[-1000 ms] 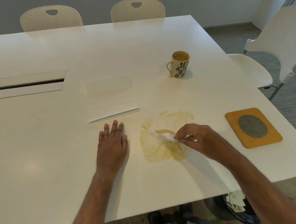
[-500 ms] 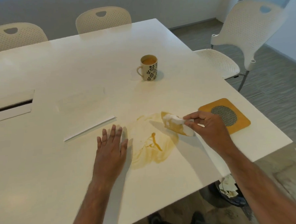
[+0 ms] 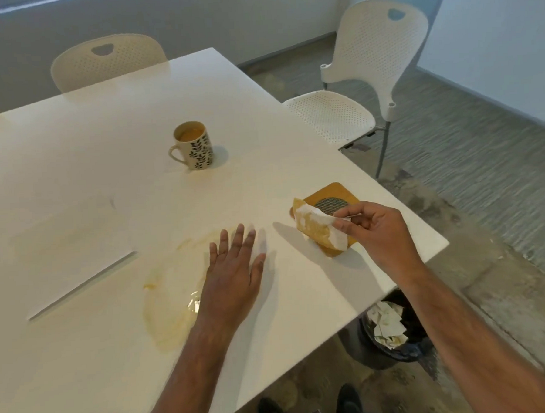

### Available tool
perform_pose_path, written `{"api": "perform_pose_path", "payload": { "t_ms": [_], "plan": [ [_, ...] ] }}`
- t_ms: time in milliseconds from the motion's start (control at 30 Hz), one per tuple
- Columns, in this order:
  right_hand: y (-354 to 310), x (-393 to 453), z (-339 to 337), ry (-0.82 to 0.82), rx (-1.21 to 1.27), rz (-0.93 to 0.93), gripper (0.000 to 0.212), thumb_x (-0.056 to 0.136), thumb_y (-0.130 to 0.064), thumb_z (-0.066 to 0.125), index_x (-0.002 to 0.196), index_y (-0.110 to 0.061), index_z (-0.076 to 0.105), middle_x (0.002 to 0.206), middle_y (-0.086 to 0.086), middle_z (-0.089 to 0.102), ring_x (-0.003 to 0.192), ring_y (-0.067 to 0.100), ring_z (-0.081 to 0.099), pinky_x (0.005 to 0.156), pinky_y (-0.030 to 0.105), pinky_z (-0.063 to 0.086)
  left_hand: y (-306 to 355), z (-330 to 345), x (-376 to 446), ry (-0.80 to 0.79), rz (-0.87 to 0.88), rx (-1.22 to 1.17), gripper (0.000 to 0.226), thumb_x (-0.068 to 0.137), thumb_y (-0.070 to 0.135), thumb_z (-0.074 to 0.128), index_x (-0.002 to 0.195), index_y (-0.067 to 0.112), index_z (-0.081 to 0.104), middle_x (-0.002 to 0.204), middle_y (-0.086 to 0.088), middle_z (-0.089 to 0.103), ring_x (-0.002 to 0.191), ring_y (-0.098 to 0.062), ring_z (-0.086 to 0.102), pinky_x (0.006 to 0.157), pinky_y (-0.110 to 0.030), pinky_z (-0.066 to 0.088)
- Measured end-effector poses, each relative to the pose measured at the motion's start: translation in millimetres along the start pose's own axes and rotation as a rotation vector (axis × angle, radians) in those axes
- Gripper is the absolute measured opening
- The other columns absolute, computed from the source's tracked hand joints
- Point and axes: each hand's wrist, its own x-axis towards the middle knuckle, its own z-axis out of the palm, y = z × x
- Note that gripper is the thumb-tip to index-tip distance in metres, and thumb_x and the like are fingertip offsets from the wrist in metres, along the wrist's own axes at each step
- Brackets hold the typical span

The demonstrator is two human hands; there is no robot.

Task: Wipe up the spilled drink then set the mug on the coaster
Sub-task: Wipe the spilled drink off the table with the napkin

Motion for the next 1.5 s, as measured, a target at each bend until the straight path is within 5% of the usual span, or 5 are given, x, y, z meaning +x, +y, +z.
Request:
{"api": "perform_pose_path", "payload": {
  "t_ms": [200,400,700,967,1500],
  "plan": [
    [8,-2,-59,0.087,-0.014,0.025,0.015,0.083,-0.023,0.086,0.093,-0.033,0.080,0.094,-0.010,0.080,0.085,0.008,0.076,0.069,0.020,0.060,61,23,26,-0.053,0.084,0.007,0.065,0.108,0.056,0.014,0.168,0.032,0.006,0.175,0.009,-0.005,0.161,-0.017,-0.018,0.133,-0.043,-0.005],
    [22,-5,-114,0.179,-0.031,0.068,0.015,0.084,-0.022,0.085,0.094,-0.032,0.080,0.094,-0.004,0.080,0.089,0.019,0.077,0.078,0.045,0.065,118,47,52,-0.084,0.164,0.001,0.062,0.112,0.051,0.024,0.168,0.031,0.007,0.176,0.008,-0.006,0.161,-0.018,-0.017,0.132,-0.045,-0.003],
    [45,-19,-190,0.336,-0.028,0.005,0.015,0.083,-0.018,0.086,0.094,-0.026,0.080,0.092,-0.007,0.079,0.084,0.006,0.071,0.073,0.018,0.059,193,88,78,-0.099,0.290,0.027,0.064,0.111,0.055,0.023,0.169,0.031,0.006,0.175,0.010,-0.007,0.159,-0.015,-0.022,0.127,-0.032,-0.017],
    [75,-37,-262,0.464,-0.112,0.073,0.014,0.086,-0.021,0.085,0.096,-0.029,0.079,0.094,-0.008,0.079,0.084,0.008,0.074,0.068,0.020,0.059,247,119,88,-0.185,0.414,0.073,0.063,0.113,0.052,0.021,0.169,0.025,0.009,0.176,0.004,-0.004,0.162,-0.020,-0.013,0.133,-0.043,-0.003],
    [152,-55,-286,0.265,-0.451,0.310,0.008,0.090,-0.022,0.080,0.095,-0.027,0.075,0.097,-0.012,0.070,0.083,-0.003,0.066,0.063,0.007,0.048,270,156,99,-0.179,0.478,0.158,0.072,0.108,0.066,0.017,0.168,0.026,0.015,0.175,0.006,0.002,0.163,-0.023,-0.009,0.131,-0.039,-0.007]
  ]
}}
